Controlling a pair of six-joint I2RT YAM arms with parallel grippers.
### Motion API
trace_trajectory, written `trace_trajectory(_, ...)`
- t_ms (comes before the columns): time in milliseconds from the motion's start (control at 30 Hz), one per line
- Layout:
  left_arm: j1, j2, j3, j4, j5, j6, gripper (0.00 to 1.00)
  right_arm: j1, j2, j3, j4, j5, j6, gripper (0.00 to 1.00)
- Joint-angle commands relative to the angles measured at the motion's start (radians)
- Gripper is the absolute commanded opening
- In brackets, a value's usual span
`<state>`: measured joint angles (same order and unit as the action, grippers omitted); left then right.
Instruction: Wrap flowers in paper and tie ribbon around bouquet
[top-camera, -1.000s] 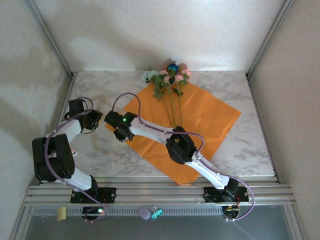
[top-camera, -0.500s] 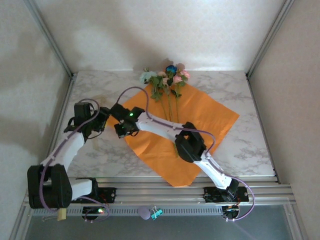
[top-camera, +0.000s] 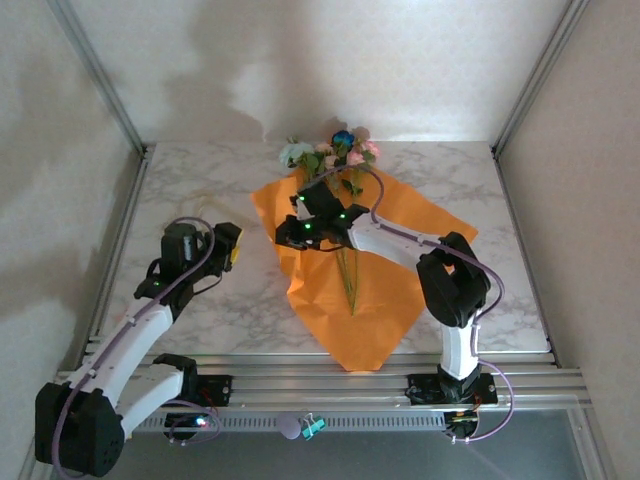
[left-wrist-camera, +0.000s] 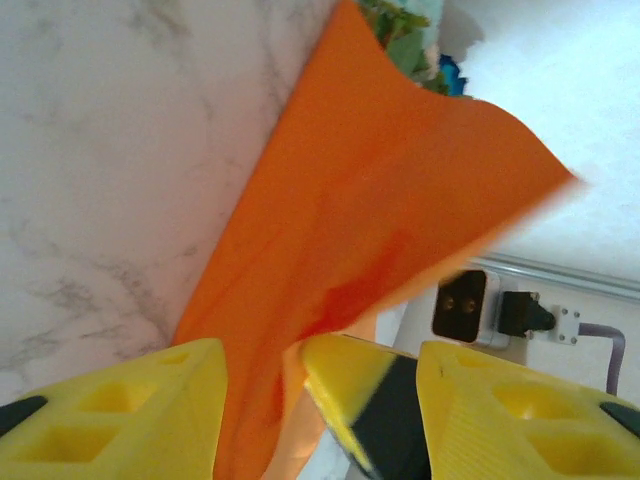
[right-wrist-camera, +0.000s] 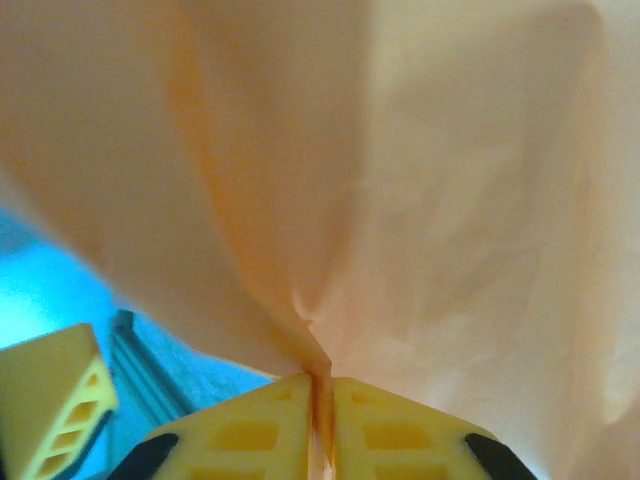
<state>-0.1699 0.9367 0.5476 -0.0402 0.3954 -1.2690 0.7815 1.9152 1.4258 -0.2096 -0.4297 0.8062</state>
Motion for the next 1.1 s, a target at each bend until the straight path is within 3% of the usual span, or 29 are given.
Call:
trace_trajectory(0,-0.016,-0.005,-0.059,0.066,-0.027,-0.077,0.52,-0.03,-0.064,-0.078,0.168,-0.087,0.104,0.16)
trace_trajectory(100,-0.031,0.031,-0.045,0.088,-0.03,-0.078,0.51,-0.062,-0.074,-0.083,0.165,-0.106,0.094,0.18)
trace_trajectory(267,-0.04,0.031,0.046,-0.043,-0.118,-0.02,0.51,-0.019,0.009,0.043,0.013,-0.127,0.003,0.18)
trace_trajectory(367,-0.06,0.009,0.11,-0.186,-0.185,0.011,0.52,0.012,0.071,0.107,-0.097,-0.106,-0.022,0.32)
trace_trajectory(433,-0.082,-0.01,0.157,-0.311,-0.217,0.045,0.54,0.011,-0.012,0.04,-0.136,0.01,-0.02,0.4)
trace_trajectory(533,-0.139,-0.039,0.189,-0.467,-0.219,0.105,0.53,-0.029,-0.262,-0.163,-0.223,0.192,0.046,0.49)
trace_trajectory(633,-0.195,-0.044,0.18,-0.542,-0.193,0.126,0.49,-0.058,-0.511,-0.342,-0.441,0.272,0.147,0.59)
trace_trajectory(800,-0.31,0.084,0.121,-0.271,-0.051,0.115,0.4,-0.063,-0.829,-0.682,-0.739,0.127,0.37,0.7)
trace_trajectory(933,-0.443,0.359,0.203,-0.103,-0.006,0.165,0.36,-0.097,-1.026,-0.911,-0.654,0.039,0.489,0.73)
trace_trajectory(1067,-0.514,0.583,0.318,-0.033,0.039,0.211,0.33,-0.089,-1.105,-1.07,-0.555,0.0,0.613,0.73)
